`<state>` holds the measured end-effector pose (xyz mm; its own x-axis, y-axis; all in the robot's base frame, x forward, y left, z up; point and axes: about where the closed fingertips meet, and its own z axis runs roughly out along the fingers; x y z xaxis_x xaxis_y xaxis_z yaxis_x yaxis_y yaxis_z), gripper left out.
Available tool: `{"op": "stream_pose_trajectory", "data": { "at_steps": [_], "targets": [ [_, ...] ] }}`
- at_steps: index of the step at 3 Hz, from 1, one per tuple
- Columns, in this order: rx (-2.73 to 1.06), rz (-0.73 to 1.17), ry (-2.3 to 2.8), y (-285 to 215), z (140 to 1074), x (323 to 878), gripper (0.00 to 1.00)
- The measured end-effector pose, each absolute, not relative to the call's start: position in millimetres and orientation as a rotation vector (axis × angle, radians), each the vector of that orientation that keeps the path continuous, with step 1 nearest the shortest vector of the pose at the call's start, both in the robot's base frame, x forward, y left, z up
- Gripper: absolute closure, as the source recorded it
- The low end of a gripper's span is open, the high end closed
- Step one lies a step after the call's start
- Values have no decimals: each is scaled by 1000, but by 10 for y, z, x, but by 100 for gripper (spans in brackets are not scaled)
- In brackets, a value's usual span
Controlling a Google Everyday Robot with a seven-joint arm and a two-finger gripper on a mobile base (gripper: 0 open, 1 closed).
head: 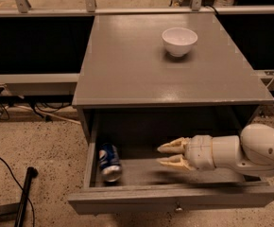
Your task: Pick pepsi can from top drawer and place on counter
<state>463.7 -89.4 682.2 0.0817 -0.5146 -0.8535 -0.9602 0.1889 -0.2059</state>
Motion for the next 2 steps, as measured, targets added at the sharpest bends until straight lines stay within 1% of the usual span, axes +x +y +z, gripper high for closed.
{"op": "stream_pose_trajectory", "data": {
  "at_steps": [2],
  "targets": [
    [-1456, 670, 1535, -833, 6796, 4588, 9]
  ]
}}
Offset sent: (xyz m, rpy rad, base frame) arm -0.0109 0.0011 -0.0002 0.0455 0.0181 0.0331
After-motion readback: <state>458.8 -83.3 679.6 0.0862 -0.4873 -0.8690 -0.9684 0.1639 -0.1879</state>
